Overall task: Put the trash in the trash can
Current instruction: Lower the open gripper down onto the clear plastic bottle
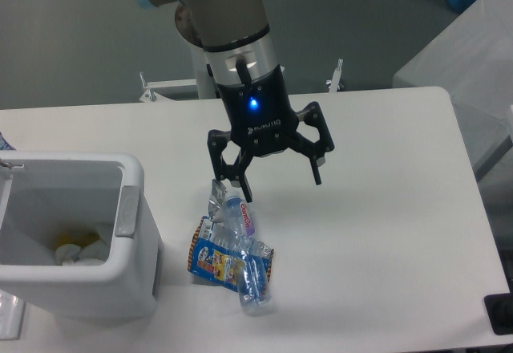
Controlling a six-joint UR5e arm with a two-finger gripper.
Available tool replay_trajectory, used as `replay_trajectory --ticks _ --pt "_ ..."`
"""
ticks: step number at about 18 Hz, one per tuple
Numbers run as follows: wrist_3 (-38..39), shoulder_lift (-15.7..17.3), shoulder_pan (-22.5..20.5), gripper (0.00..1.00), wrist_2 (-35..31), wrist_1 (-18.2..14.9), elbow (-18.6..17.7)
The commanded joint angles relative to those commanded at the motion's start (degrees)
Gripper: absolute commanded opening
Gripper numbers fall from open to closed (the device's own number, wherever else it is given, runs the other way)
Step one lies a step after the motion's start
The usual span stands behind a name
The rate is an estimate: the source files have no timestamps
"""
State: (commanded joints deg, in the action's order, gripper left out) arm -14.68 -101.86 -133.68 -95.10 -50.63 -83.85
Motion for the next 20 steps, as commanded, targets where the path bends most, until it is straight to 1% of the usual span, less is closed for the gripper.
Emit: replay_trajectory --ticks 4,7,8,10,13,15,17,20 --pt "1.8 -1.0 0.1 1.0 -0.5 0.4 -1.6" --pt "8.4 -2.6 0.3 1.0 0.0 1.0 -2.4" --pt "10.2 -3.6 0.4 1.0 0.1 1.4 -2.5" --pt "10.5 -6.1 0.4 1.0 0.2 2.2 -2.5" --pt "11.0 -11.8 0.5 1.0 0.3 3.3 -1.5" --pt "11.2 -15.3 0.6 1.0 0.3 5.7 -0.4" --pt "12.2 -17.0 0.5 1.0 0.4 6.6 -0.1" --pt "13.4 -18.4 0.4 1.0 0.1 6.9 0.6"
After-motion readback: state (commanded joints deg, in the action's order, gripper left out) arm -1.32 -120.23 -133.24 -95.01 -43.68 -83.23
